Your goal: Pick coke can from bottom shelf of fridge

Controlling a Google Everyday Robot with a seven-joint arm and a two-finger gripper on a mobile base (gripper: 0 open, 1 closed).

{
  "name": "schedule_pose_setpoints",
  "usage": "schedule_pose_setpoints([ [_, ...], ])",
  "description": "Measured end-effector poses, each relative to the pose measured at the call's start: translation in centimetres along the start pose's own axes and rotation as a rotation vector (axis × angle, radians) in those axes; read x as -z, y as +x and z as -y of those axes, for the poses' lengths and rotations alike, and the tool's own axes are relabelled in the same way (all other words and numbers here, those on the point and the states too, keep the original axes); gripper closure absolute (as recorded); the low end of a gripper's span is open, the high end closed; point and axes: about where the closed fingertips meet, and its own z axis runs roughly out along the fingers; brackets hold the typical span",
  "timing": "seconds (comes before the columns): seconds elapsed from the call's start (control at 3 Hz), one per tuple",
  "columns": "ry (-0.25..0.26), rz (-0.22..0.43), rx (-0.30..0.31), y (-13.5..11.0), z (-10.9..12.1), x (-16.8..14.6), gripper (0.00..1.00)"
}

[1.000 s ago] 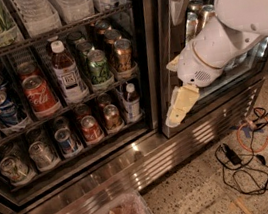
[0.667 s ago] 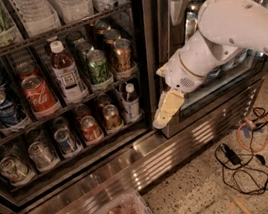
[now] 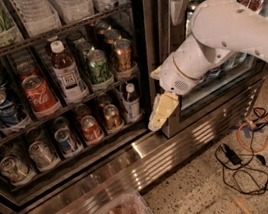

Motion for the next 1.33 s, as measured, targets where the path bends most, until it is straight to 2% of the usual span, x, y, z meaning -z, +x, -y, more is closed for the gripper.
schedule_pose_setpoints([
  [0.33,-0.035,0.034,0.015,-0.1,-1.9,-2.2,0.0],
  [0.67,-0.094,0.008,0.014,0.5,-4.1,-5.1,0.0],
  [1.0,-0.153,0.027,0.008,0.8,-5.9,-8.2,0.0],
  [1.33,-0.228,0.028,0.05,0.3,-8.8,-14.0,0.0],
])
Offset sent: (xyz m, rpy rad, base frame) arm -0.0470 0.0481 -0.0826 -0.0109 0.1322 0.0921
